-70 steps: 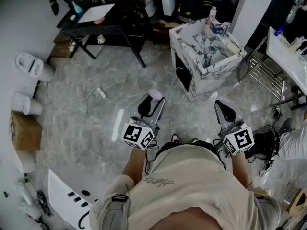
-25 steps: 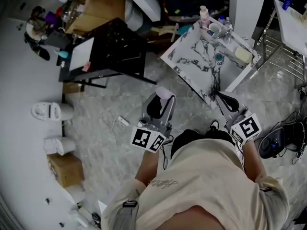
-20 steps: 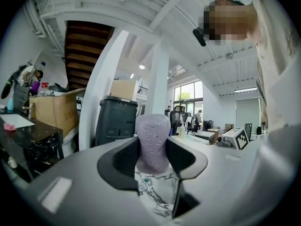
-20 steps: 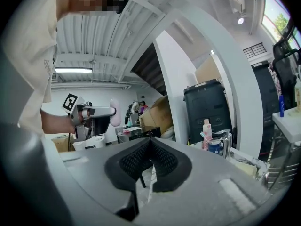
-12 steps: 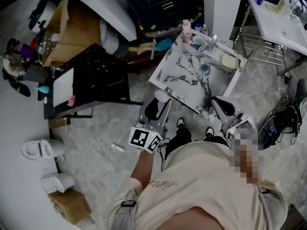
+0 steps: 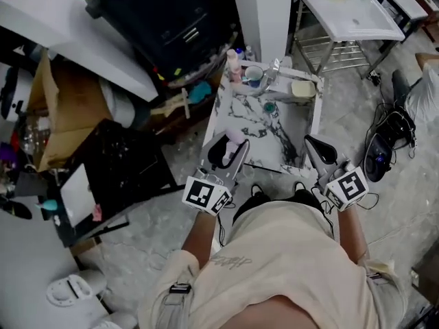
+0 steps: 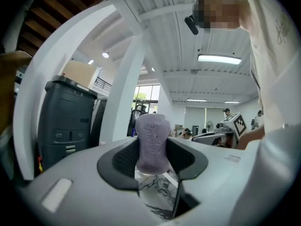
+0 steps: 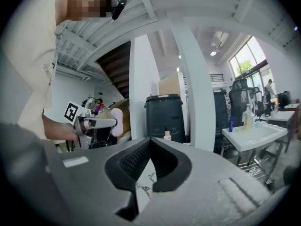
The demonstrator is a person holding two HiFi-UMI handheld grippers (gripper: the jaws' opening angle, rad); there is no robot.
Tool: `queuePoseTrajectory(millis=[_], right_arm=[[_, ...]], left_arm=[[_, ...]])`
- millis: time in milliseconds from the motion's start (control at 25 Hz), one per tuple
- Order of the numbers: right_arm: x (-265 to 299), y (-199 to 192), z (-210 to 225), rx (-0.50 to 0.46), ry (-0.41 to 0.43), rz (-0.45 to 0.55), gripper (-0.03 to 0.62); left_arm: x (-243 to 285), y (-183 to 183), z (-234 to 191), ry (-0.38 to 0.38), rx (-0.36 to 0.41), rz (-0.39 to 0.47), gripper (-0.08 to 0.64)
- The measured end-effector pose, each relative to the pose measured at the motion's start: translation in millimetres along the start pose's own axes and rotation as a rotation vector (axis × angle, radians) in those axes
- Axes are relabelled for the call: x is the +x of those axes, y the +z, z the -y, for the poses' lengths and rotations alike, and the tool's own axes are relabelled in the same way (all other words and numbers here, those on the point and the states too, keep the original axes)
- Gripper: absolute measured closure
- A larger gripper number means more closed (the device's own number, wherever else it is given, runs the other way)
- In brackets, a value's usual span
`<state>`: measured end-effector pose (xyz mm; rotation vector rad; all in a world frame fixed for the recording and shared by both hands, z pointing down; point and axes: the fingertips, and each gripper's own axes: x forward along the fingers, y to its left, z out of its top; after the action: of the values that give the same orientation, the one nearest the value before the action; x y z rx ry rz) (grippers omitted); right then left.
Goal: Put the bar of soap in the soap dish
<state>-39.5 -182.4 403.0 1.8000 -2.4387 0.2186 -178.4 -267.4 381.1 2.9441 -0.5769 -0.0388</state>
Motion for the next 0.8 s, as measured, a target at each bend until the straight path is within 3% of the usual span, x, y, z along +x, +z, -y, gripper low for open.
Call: queuePoseTrajectory(millis=[200, 440, 640, 800], right_arm=[[-21, 0, 16, 0.025, -0.187, -0.010, 0.591], [-60, -12, 23, 0.053, -0.335, -0.008, 0.591], [-90, -29, 32, 0.090, -0.407, -0.011, 0.591], [-106, -35, 52, 0.115, -0.414, 0.033, 0.591]], left_arm=[[36, 3, 2, -0.164, 0.012, -0.006, 0.359], [78, -14, 29, -0.308, 0.029, -0.053, 0.359], [109, -26, 48, -0.374, 0.014, -0.070, 0.359], [137, -29, 68, -0.378, 0.022, -0.132, 0.359]])
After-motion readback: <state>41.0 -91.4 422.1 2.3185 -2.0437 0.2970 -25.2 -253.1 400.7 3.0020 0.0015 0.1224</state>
